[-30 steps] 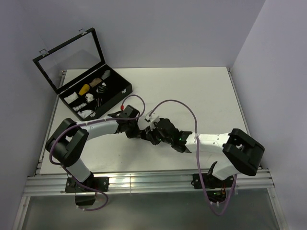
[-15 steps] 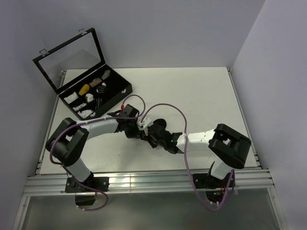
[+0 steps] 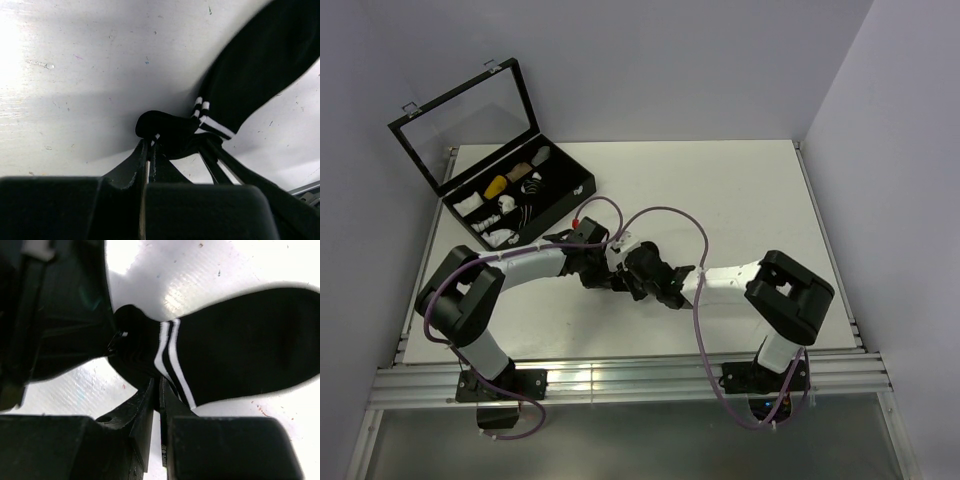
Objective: Roll the socks
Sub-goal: Roll the sock at the center of the board.
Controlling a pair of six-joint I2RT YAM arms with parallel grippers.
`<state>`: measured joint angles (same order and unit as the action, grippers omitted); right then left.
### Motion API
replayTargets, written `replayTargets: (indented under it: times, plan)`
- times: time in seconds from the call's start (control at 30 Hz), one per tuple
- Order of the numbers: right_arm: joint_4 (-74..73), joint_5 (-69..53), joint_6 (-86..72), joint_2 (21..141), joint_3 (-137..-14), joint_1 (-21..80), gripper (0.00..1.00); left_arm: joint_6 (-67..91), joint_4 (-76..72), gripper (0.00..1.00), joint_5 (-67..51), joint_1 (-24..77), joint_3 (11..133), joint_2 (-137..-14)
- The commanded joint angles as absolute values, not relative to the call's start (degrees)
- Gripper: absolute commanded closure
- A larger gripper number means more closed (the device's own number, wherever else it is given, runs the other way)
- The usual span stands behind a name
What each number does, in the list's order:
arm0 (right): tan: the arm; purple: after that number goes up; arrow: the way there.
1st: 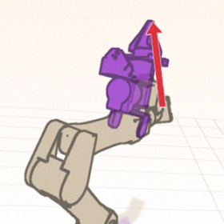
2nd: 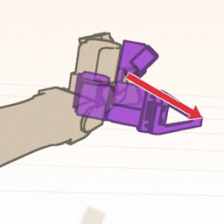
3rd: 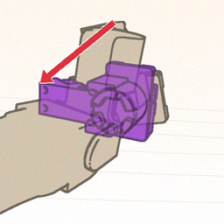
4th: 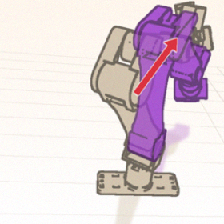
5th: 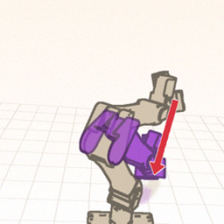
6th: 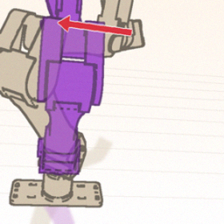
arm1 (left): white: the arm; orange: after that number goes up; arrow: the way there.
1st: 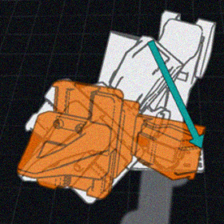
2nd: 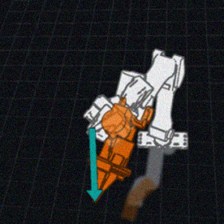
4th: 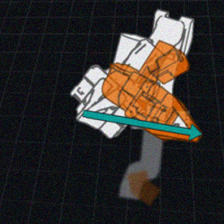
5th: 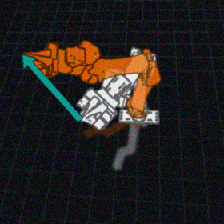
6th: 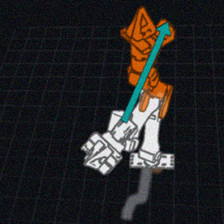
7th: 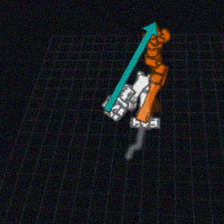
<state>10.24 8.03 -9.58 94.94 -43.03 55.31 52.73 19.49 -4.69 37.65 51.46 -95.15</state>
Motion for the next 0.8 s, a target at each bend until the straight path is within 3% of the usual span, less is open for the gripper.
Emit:
replayTargets:
  times: [0.0, 0.47, 0.77]
  plan:
    - [5.98, 6.95, -13.96, 96.94, -44.91, 53.62, 0.84, 50.63, 23.82, 1.00, -3.52, 37.27, 50.54, -96.15]
    - [3.96, -8.61, -27.77, 95.80, -39.91, 42.98, 0.79, 52.91, 22.59, 1.00, -1.85, 36.48, 48.95, -94.83]
    - [0.44, 1.30, -19.79, 88.16, -42.53, 47.79, 0.67, 52.21, 23.82, 1.00, -1.85, 36.39, 51.06, -95.10]
